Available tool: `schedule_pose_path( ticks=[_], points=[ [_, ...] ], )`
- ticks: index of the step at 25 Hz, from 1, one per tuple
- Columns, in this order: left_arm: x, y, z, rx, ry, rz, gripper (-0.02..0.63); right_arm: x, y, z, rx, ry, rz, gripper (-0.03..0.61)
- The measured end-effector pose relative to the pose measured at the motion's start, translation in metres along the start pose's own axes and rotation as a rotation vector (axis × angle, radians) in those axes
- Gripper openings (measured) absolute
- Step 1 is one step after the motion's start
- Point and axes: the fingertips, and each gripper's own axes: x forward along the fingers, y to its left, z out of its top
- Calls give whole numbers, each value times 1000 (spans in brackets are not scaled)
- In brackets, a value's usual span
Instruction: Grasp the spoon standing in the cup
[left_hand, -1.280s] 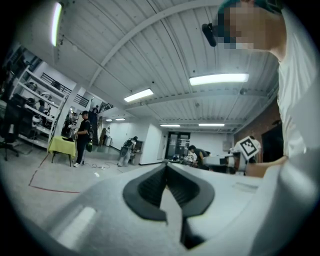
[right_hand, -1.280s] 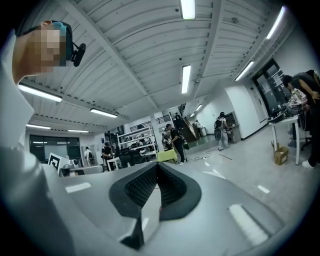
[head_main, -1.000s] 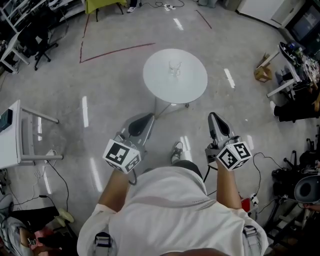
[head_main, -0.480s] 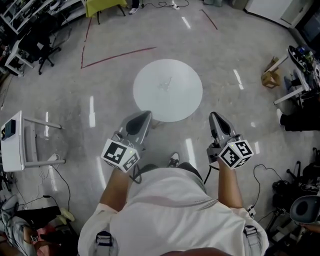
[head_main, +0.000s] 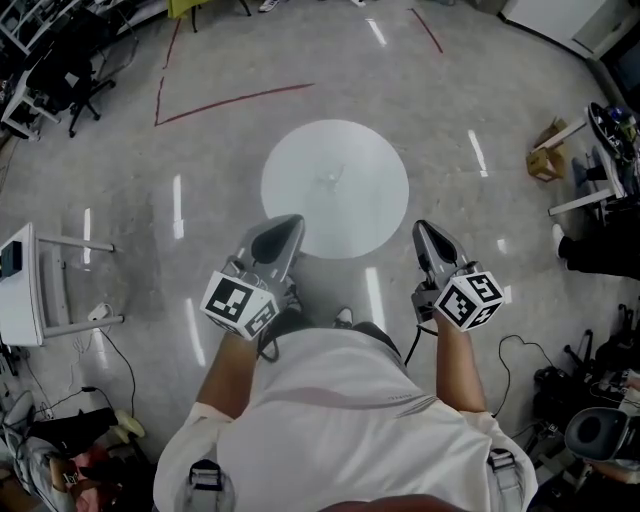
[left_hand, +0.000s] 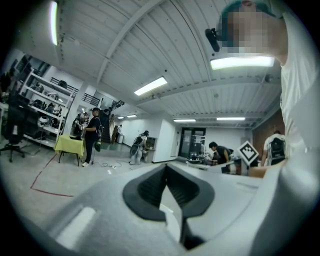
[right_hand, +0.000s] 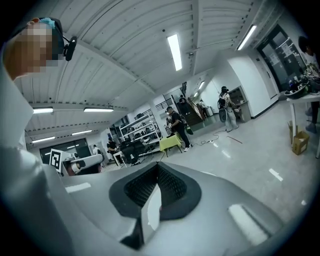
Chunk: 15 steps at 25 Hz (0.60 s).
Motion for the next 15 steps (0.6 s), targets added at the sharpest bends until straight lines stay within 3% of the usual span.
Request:
schedule_pose_path(
  ticks=[9, 15],
  points=[
    [19, 151, 13, -2, 18, -64, 2, 149, 23, 9, -26, 69, -94, 3],
    [39, 193, -1, -10, 58, -83, 2, 203, -7, -4, -33, 199, -173, 5]
  ],
)
